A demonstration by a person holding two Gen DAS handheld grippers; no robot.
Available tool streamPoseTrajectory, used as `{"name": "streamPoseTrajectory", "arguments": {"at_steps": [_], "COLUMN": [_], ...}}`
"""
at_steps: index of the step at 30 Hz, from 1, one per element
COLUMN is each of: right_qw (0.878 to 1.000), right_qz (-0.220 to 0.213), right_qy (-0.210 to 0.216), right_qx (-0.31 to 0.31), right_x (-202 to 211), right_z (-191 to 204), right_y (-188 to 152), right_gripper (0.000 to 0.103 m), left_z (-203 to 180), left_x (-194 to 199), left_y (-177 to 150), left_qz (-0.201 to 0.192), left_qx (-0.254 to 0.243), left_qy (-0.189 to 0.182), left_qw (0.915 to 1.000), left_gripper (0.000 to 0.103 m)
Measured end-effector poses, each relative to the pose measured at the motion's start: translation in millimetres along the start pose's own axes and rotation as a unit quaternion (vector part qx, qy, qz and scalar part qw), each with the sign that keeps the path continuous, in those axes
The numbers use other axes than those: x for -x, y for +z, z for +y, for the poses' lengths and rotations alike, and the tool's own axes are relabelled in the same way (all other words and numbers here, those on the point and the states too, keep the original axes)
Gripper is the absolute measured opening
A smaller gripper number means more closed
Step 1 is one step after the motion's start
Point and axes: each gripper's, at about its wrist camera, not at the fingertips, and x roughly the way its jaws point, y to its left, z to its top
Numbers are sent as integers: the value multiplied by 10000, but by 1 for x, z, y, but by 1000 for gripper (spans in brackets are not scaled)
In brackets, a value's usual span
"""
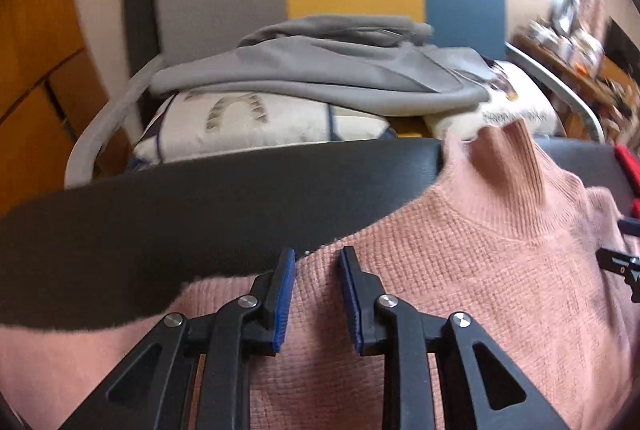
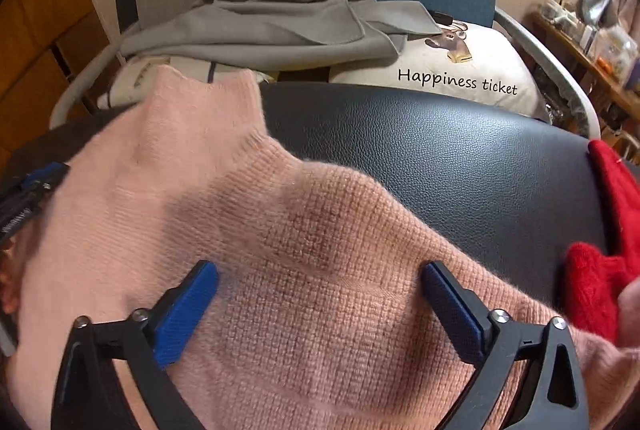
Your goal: Fold clothes
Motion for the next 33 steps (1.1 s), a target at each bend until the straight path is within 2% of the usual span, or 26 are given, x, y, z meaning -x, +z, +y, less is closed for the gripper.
{"name": "streamPoseTrajectory", "arguments": {"at_steps": [3,8,10,12,16,21,25,29,31,33], "right_qw": [9999,9998,9996,9985,9982,9989,9979,9983,9985,9987], "right_qz": [-82,-108,-219,-431,-488,-199,148,291,421,466], "right_qy": [-60,-79,-15,294,343,291,385,382,261,150], "right_qx": [-21,-119,-189,-145,-36,-307,-490,-329,-220,-128], "right_x": [-3,2,21,47,89,116,113,111,109,106], "right_z": [0,1,4,7,8,-11,-23,-20,-22,-27], "right_y": [3,5,0,-12,-50,-110,-144,-161,-164,-166], "right_gripper": [103,103,97,96,96,97,97,97,97,103], "left_z": [10,5,4,7,14,28,36,38,40,40], "left_x": [-4,14,30,60,109,139,145,139,136,135], "left_y": [3,7,7,0,-34,-94,-129,-154,-163,-166], "left_qz": [71,-25,-156,-413,-529,-244,53,365,318,283], "left_qx": [182,120,134,196,296,413,465,401,370,299], "left_qy": [-2,234,268,128,-81,-111,0,178,233,280], "left_qw": [9998,9997,9994,9989,9981,9988,9989,9984,9985,9988], "left_gripper": [31,28,28,28,28,28,28,28,30,30]}}
